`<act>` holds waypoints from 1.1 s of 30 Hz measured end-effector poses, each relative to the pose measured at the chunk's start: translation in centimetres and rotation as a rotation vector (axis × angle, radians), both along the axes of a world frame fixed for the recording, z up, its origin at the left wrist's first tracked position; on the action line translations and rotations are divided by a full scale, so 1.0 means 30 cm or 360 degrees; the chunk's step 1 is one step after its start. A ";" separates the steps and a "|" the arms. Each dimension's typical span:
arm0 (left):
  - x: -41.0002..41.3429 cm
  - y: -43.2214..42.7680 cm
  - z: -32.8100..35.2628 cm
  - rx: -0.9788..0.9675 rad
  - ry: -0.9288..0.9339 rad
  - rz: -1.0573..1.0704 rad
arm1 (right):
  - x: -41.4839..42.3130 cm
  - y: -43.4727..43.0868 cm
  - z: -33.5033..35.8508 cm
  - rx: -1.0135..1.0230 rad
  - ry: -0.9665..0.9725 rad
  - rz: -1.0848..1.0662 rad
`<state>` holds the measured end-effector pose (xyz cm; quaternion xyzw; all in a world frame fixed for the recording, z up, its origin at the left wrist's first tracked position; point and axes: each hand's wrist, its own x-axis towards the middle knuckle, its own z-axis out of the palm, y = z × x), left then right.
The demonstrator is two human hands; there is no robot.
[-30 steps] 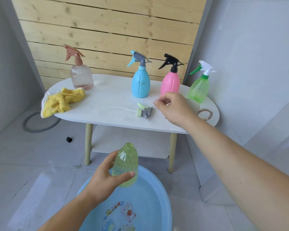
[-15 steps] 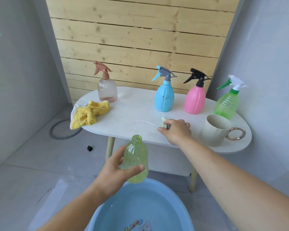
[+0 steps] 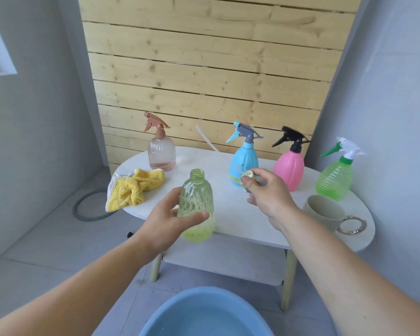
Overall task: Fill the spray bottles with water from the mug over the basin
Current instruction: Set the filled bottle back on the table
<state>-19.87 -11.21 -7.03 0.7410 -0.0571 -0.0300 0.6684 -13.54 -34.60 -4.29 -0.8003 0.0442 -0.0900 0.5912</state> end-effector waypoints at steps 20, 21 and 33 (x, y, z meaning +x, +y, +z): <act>0.233 -0.101 -0.024 0.0062 0.0039 0.0129 | 0.052 -0.161 0.263 -0.0938 -0.0865 -0.0429; 0.238 -0.105 -0.027 0.0062 0.0041 0.0137 | 0.059 -0.174 0.269 -0.0949 -0.0880 -0.0417; 0.281 -0.133 -0.045 0.0083 0.0019 0.0154 | 0.062 -0.212 0.311 -0.1137 -0.1049 -0.0358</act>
